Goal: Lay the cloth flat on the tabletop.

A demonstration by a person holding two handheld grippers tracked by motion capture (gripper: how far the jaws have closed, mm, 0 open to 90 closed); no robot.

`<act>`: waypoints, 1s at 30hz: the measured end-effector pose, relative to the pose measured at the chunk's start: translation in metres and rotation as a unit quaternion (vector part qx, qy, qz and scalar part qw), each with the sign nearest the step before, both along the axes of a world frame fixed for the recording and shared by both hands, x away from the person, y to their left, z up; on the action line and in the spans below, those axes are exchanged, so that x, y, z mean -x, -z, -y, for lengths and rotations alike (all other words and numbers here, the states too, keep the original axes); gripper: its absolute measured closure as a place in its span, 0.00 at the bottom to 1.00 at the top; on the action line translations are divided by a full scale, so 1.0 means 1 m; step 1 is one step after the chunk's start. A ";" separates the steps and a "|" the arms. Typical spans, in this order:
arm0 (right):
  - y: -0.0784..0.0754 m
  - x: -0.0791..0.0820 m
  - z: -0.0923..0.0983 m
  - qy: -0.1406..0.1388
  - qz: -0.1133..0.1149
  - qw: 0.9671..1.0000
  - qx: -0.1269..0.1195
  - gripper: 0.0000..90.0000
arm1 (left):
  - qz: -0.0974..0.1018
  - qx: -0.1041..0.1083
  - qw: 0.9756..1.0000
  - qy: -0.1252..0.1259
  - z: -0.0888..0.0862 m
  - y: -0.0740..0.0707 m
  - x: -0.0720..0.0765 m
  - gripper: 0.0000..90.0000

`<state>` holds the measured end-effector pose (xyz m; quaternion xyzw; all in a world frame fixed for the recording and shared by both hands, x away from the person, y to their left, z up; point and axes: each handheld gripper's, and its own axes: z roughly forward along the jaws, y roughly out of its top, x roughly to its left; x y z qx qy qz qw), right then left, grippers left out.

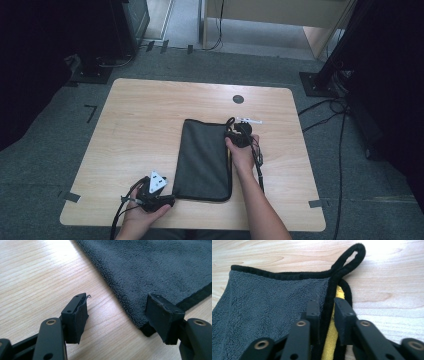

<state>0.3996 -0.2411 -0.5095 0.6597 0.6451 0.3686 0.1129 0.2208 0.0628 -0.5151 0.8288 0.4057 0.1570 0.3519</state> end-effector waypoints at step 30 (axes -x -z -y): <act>-0.003 -0.018 0.013 -0.031 0.010 0.997 0.073 0.68 | -0.053 0.085 0.995 -0.017 -0.021 -0.014 -0.045 0.31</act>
